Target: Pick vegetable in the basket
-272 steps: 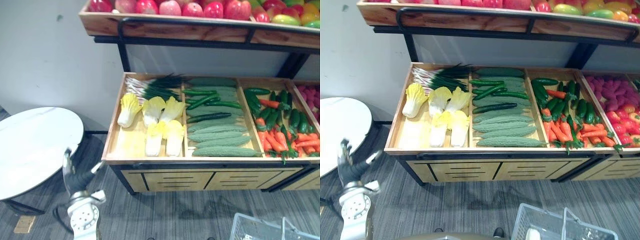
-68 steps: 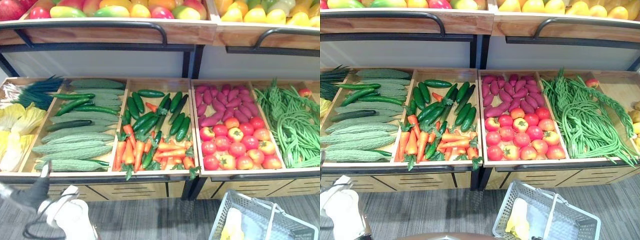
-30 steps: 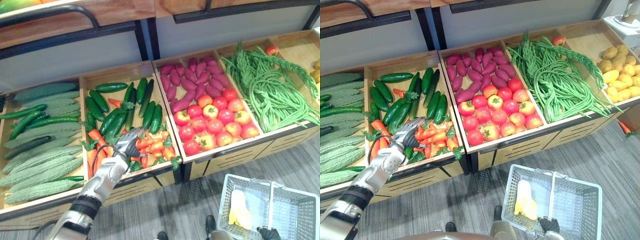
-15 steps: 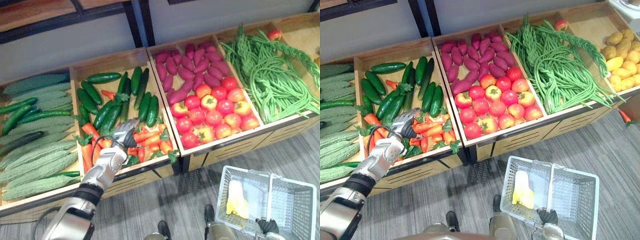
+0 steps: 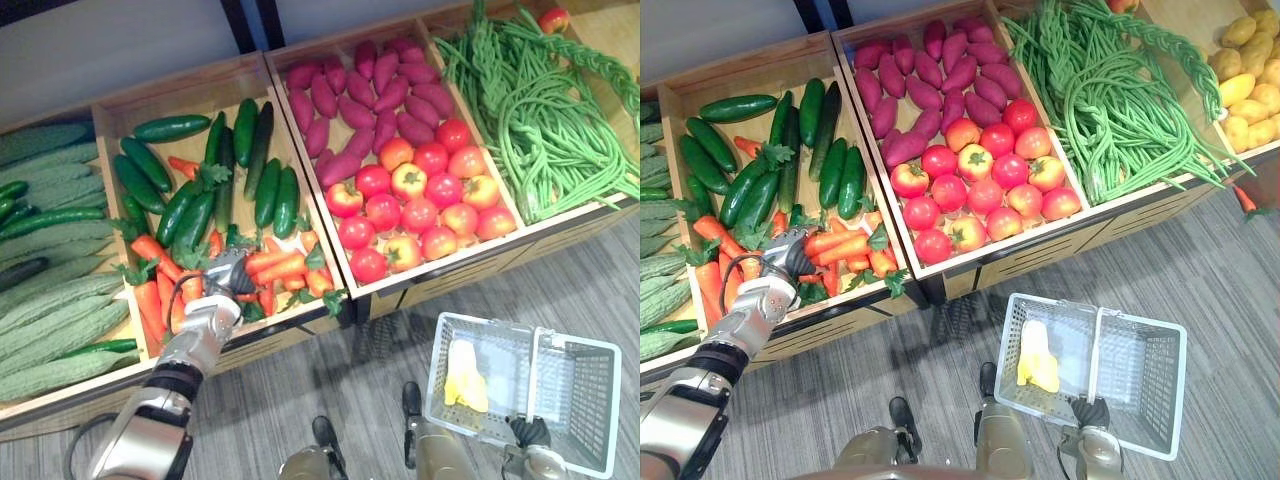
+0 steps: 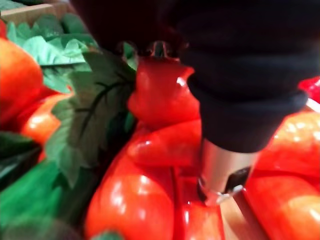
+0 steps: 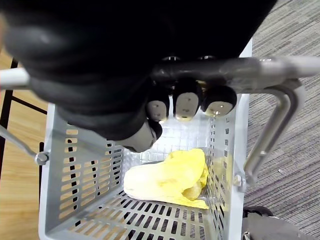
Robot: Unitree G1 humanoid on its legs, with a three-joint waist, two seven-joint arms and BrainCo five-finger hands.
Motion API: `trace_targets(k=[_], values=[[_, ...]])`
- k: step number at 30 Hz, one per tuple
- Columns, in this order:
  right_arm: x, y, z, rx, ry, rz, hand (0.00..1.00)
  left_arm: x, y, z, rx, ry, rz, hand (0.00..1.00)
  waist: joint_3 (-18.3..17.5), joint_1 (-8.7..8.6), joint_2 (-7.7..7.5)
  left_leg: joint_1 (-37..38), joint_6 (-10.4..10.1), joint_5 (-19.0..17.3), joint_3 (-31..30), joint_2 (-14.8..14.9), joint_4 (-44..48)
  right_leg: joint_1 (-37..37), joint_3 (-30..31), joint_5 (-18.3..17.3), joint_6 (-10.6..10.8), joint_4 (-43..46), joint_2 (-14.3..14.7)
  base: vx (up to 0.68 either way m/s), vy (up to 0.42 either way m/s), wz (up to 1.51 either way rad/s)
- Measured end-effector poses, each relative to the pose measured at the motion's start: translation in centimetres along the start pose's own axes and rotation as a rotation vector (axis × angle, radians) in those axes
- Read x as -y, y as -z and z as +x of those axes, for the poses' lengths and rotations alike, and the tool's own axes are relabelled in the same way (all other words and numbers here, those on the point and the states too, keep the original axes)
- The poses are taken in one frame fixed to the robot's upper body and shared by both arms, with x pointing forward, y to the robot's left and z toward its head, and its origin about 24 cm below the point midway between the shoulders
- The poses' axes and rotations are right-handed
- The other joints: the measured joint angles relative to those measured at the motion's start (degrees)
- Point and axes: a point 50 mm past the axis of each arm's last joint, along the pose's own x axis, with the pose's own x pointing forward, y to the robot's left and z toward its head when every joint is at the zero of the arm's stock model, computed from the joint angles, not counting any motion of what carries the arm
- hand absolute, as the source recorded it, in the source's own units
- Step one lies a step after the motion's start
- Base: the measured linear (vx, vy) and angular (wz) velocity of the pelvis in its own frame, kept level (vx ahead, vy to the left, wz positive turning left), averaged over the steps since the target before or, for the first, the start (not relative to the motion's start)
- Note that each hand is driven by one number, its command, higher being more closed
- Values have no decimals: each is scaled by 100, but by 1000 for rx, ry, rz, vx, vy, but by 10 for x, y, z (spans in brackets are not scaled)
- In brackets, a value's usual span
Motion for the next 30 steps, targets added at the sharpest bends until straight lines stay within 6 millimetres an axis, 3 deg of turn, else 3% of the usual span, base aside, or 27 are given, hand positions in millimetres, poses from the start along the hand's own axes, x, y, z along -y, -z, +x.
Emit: trace_targets(k=[10,20,26,30], values=[[-4,-1,0,7,-17,-21,100,-3,-3,4,0,-22,-6,100,7,-14,0,22,-10,-20,97,9,28,-18,81,1,1,16,18,7,-7,-4],[-3,6,-1,-25,-17,-24,100,9,-6,-3,5,19,-10,100,1,-27,10,219,-8,-19,-134,-15,26,300,-79,-1,0,-23,-25,-1,-1,9],[9,13,-1,-56,23,-22,100,-22,-12,-12,116,-86,34,100,-16,-8,28,379,18,-1,-389,-45,11,640,-312,-2,-1,-136,-76,3,3,20],[37,16,1,-86,101,-30,100,-37,-15,-19,183,-135,60,100,-194,-5,72,402,72,35,-480,-115,-77,706,-355,9,10,-222,-87,1,4,9]])
